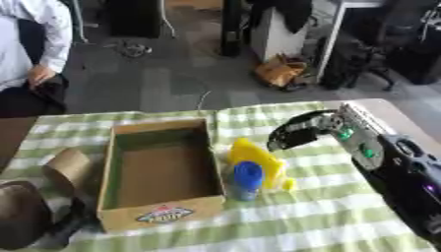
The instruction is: Pick up objects on the table and place them in the box.
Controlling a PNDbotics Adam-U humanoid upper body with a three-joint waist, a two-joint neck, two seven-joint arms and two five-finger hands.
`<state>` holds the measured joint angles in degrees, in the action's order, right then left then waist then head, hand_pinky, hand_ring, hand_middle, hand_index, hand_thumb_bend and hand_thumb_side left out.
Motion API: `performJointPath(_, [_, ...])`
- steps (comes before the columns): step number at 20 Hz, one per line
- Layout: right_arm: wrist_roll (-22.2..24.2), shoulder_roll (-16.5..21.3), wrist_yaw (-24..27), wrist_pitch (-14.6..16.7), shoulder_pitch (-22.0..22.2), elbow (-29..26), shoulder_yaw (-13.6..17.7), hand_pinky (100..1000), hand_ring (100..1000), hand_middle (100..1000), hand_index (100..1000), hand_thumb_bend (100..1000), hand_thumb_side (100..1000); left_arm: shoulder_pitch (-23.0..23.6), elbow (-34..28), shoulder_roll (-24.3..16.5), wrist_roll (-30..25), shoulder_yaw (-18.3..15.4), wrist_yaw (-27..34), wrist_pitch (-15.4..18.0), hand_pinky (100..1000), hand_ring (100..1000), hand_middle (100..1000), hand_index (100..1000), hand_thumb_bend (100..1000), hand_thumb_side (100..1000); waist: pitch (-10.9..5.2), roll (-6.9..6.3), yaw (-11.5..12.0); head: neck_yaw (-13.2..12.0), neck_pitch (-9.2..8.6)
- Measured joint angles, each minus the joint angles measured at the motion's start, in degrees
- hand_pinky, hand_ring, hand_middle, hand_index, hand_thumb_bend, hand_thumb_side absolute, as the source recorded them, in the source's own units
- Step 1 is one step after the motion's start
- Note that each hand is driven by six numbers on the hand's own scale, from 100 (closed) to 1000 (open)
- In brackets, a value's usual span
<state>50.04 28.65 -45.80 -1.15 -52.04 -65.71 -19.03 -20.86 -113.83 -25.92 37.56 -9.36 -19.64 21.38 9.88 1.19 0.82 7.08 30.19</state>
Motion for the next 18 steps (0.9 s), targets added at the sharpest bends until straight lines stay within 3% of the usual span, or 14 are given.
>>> performJointPath(1, [-0.4, 0.0, -0.4, 0.3, 0.2, -0.4, -0.2, 839, 966, 929, 1000, 252, 1000, 0.0, 0.0, 0.0, 0.0, 0.0, 0.0, 0.0, 863, 917, 857, 821, 100, 1000, 0.00, 0.00, 0.0, 0.0, 0.00])
performJointPath(2, [-0.7, 0.1, -0.9, 0.5, 0.2, -0.6, -0.4, 834, 968, 937, 1000, 308, 1000, 0.0, 0.0, 0.0, -0.1, 0.0, 0.0, -0.1, 864, 917, 857, 820, 100, 1000, 0.00, -0.01, 0.0, 0.0, 0.00])
performJointPath(18, [-1.1, 0.1, -4.0, 1.5, 0.7, -0.3, -1.5, 846, 978, 941, 1000, 301, 1000, -0.2, 0.0, 0.0, -0.5, 0.3, 0.3, 0.0, 862, 916, 845, 810, 100, 1000, 0.04, -0.04, 0.5, 0.2, 0.00])
